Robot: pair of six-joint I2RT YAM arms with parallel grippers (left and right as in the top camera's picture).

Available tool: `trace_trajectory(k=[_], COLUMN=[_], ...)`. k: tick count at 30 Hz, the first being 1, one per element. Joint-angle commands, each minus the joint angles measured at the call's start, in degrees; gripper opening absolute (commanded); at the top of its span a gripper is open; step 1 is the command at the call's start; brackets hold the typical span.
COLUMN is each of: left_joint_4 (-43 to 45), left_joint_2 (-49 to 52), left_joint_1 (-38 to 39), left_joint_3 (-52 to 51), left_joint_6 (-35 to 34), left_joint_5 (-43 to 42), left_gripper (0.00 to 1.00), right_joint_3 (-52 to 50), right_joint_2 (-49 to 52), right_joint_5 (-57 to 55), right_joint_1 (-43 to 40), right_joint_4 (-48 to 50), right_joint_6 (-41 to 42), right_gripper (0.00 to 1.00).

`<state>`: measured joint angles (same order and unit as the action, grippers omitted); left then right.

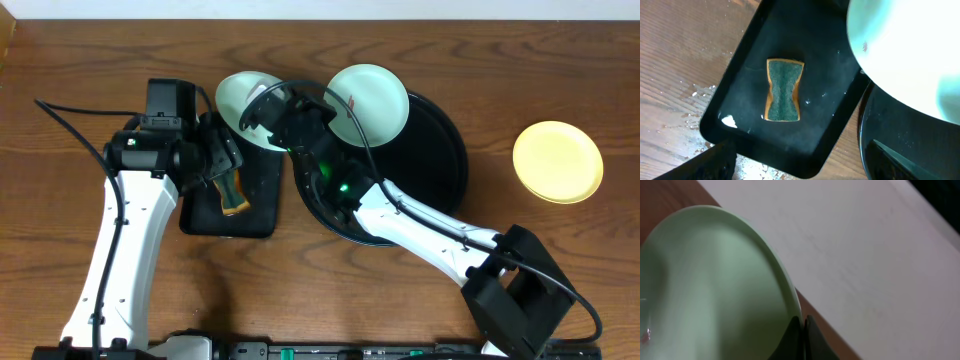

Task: Clean dirty plates on tray and stack at the side

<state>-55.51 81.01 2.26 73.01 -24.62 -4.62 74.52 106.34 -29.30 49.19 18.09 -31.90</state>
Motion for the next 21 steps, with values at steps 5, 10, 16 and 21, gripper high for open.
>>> trace_trajectory(k=[5,10,16,21], left_joint_4=[4.61,13.29,19.43,21.31], left_joint_2=[3.50,6.01,11.69,18.36], left_joint_1=[-0.09,-0.04,-0.04,-0.04], left_joint_3=[-6.36,-10.86,-14.14,-14.16], left_joint_6=[-2.58,-2.14,-1.66,-0.92], left_joint_5=[-1.64,-4.46,-4.35,-3.76], left_gripper=[0.81,0.68,0.52,0.49], right_joint_3=[0.70,0.70,0.70,0.70], right_joint_2=[-0.15,-0.15,-0.15,-0.26], right_joint_5=[-13.14,-9.90,-5.95,-5.86], right_joint_1=[-0.96,-1.81,-2.51,-3.02], right_joint_4=[-4.42,-7.89,-10.56,-11.32], right_joint_6=[14.40,15.80,18.88,19.50], right_gripper=[0.01,0.01,0.01,0.01])
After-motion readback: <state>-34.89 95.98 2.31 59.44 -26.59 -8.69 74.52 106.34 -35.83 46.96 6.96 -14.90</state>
